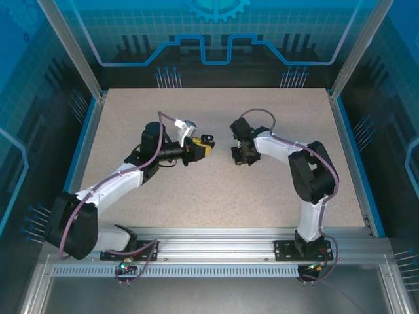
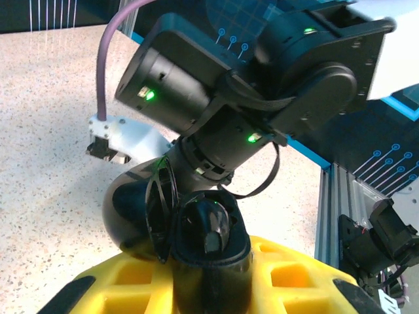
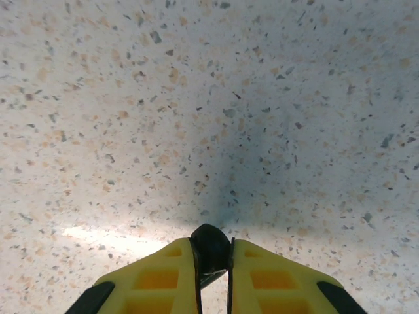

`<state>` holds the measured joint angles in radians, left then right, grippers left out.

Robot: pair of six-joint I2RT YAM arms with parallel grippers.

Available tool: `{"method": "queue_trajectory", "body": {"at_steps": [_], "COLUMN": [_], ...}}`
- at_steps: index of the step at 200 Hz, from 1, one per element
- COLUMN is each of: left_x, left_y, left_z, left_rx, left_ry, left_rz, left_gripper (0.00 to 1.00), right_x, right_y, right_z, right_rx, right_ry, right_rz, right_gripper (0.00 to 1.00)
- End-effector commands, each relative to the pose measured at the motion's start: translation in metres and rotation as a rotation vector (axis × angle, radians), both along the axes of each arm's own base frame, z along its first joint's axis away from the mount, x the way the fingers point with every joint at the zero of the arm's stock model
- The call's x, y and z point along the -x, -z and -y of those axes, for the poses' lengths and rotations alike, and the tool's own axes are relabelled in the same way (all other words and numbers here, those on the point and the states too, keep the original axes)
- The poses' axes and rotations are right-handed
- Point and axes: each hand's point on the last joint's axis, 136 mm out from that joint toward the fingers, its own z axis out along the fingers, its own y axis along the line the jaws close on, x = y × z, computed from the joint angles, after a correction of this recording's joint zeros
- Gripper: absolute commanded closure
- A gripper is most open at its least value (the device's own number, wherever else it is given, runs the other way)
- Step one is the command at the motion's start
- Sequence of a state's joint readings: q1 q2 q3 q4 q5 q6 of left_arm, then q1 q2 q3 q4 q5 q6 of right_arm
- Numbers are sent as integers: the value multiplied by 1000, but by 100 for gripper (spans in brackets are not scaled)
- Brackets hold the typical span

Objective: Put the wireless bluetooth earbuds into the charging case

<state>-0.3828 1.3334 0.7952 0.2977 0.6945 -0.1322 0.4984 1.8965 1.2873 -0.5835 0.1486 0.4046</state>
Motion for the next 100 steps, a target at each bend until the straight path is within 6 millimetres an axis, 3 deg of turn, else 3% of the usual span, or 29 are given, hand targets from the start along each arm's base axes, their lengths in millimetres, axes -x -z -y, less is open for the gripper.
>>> {"method": "queue_trajectory", "body": {"at_steps": [1, 100], "left_x": [-7, -25], "left_y": [10, 63], "left_z": [2, 12], "left_rx": [9, -5], "left_ry": [-36, -104], "left_rz": [-35, -190], "left_gripper": [100, 100], "right_x": [-6, 5], "right_y": [-21, -93], "right_z": [-4, -12], "right_rx": [-55, -206], "right_ry": [-25, -92], "right_rz": [84, 265], "right_gripper": [85, 85]}}
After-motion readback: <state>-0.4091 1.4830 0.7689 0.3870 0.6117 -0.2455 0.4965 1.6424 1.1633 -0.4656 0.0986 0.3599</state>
